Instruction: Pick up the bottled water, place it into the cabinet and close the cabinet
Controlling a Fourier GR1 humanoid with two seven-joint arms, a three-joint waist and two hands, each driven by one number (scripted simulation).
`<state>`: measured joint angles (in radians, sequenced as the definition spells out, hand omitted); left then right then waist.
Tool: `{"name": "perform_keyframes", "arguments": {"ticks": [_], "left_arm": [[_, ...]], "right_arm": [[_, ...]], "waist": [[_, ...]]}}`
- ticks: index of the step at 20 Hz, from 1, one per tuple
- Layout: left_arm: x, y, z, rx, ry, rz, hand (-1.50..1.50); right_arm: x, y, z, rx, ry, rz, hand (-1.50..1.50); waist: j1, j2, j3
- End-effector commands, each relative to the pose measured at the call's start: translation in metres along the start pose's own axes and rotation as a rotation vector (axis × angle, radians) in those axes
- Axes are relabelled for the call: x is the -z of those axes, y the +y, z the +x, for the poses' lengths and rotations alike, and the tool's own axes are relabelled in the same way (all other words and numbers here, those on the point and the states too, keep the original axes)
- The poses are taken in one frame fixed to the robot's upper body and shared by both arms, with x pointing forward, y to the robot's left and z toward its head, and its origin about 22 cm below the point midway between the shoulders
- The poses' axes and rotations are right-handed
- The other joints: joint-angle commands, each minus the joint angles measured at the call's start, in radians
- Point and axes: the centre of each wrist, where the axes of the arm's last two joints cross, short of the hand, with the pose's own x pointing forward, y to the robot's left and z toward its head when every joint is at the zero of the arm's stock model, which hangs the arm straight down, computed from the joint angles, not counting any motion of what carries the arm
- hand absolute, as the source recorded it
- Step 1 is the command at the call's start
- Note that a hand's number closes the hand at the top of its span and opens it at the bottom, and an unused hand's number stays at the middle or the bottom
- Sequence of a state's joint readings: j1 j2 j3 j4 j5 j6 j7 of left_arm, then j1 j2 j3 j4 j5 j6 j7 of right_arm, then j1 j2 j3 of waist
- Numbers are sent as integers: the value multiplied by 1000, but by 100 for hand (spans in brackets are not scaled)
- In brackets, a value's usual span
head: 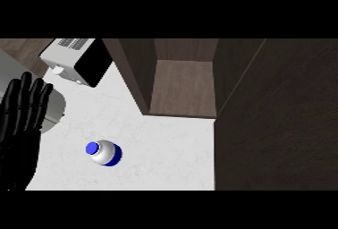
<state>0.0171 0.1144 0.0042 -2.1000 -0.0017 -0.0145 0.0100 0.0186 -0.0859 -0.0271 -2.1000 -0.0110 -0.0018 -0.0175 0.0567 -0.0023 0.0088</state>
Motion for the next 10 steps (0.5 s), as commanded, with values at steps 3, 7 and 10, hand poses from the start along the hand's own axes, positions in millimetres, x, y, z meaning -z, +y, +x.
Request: {"name": "perform_keyframes", "arguments": {"ticks": [3,7,10], "left_arm": [[-12,33,3,-119,-52,-190,-150],[-30,19,-17,-393,96,-381,-150],[-45,58,-10,-437,129,-407,-150]], "right_arm": [[-2,2,7,8,14,59,-150],[-18,20,11,115,81,230,-150],[-28,12,18,132,66,249,-150]], "waist": [[-49,0,-11],[-56,0,-13],[-48,-3,-10]]}}
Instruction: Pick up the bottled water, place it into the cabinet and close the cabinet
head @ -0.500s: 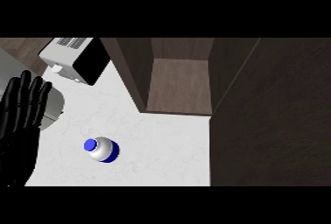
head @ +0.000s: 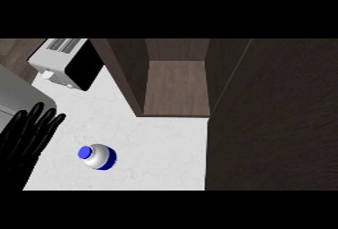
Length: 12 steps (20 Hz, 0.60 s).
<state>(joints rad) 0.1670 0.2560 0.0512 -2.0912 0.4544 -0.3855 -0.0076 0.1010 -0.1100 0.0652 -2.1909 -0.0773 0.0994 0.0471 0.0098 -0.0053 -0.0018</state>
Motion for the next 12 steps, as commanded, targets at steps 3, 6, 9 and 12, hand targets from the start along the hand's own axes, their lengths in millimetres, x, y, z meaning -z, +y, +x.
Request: {"name": "perform_keyframes", "arguments": {"ticks": [3,6,9,12], "left_arm": [[-39,26,25,-135,65,-102,-150],[-48,37,48,-151,78,-88,-150],[-51,55,57,-157,90,-92,-150],[-57,63,76,-147,93,-83,-150]], "right_arm": [[-16,20,29,81,19,96,-150],[-17,27,40,62,26,97,-150],[-27,34,63,65,26,94,-150],[-34,31,81,62,12,102,-150]], "waist": [[0,0,1],[1,2,1],[-5,2,1],[-5,2,1]]}}
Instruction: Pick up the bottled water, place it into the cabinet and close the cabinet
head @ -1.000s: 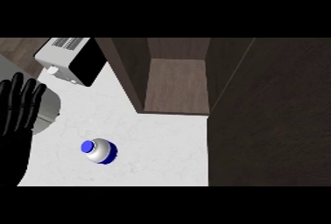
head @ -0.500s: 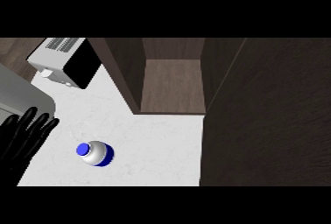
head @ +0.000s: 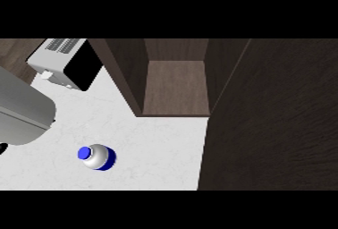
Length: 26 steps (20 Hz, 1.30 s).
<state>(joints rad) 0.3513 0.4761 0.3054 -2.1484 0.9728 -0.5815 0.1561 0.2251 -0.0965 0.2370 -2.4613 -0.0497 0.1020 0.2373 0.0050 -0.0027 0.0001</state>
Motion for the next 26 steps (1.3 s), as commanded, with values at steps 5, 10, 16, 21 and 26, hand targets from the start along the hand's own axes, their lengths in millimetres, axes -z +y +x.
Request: {"name": "perform_keyframes", "arguments": {"ticks": [5,10,16,21,26], "left_arm": [[-25,4,-5,20,64,19,-150],[-19,10,-2,77,113,-3,-150],[3,28,-52,76,149,7,-150],[5,21,-73,83,181,46,-150],[13,31,-93,89,238,83,-150]], "right_arm": [[-13,28,22,26,0,-2,-150],[13,18,20,21,6,-9,-150],[4,32,33,17,-4,8,-150],[-4,30,30,9,-20,-5,-150],[-2,27,37,0,-8,18,-150]], "waist": [[-3,-1,0],[2,2,-1],[-11,2,-2],[-13,1,-1],[-12,2,-1]]}}
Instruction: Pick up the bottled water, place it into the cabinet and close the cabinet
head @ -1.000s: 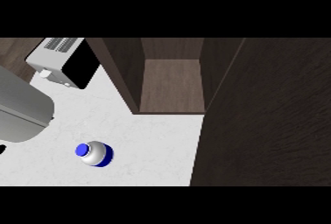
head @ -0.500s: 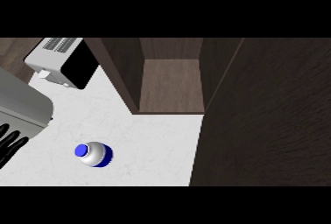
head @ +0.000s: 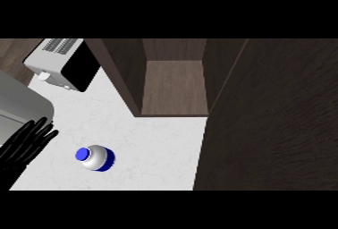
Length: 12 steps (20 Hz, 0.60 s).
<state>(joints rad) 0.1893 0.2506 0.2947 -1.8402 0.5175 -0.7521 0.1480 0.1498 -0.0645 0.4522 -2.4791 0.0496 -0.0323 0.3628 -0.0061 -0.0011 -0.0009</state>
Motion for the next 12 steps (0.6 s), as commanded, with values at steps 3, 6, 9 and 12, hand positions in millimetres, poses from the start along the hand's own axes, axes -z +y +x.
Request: {"name": "perform_keyframes", "arguments": {"ticks": [3,6,9,12], "left_arm": [[11,1,-39,23,87,31,-150],[18,27,-52,17,101,4,-150],[21,12,-83,-4,142,21,-150],[28,35,-90,10,159,32,-150]], "right_arm": [[-16,5,18,-65,-32,-24,-150],[0,1,16,-71,-24,-34,-150],[-18,3,22,-45,-29,-30,-150],[-6,-2,17,-62,-28,-8,-150]], "waist": [[-4,-1,0],[-1,2,0],[-10,0,0],[-5,2,0]]}}
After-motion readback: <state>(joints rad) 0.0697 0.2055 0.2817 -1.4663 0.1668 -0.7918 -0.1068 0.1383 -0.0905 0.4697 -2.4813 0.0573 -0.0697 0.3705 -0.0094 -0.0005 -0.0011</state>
